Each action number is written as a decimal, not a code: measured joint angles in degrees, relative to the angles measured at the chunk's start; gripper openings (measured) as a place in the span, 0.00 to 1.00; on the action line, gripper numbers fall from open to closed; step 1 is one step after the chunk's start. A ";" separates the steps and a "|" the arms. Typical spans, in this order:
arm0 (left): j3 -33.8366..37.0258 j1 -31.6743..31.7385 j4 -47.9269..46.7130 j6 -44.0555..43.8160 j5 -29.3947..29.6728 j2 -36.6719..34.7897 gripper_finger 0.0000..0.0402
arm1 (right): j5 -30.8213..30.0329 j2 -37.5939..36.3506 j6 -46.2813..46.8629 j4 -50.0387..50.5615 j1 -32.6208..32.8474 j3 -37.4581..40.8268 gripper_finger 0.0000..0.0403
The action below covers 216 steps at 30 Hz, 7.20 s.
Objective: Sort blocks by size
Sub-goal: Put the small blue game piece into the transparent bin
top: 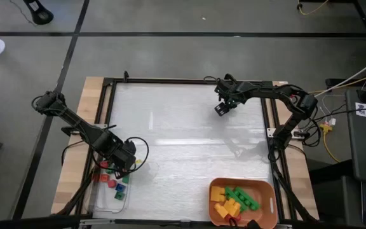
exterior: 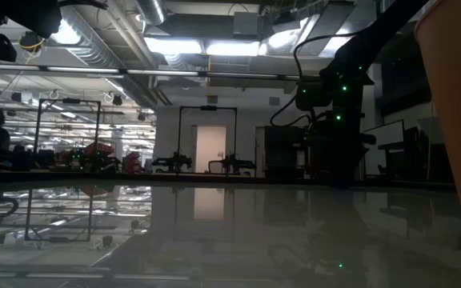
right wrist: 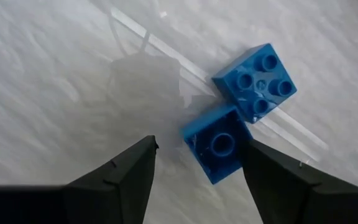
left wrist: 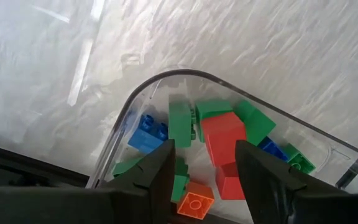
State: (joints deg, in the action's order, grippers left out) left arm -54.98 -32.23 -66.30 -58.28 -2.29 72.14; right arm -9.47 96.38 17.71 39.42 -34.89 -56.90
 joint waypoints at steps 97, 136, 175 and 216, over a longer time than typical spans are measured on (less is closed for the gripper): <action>0.02 11.68 58.32 61.52 21.99 5.22 0.39 | 51.09 4.39 -8.20 -57.42 33.59 -5.05 0.29; -0.09 13.46 64.22 78.61 14.50 11.16 0.31 | 51.15 4.46 -10.53 -61.26 36.44 -4.92 0.29; -0.35 9.37 52.49 62.17 14.70 -0.06 0.22 | 50.02 3.28 -10.66 -59.73 27.80 -5.25 0.61; 7.32 -8.98 7.04 -14.94 0.81 -10.08 0.40 | 51.97 1.68 -5.53 -49.68 9.37 -5.03 0.60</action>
State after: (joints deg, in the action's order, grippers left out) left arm -47.66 -41.21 -59.27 -73.22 -1.48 62.06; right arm 42.51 98.06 12.19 -10.25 -25.52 -61.93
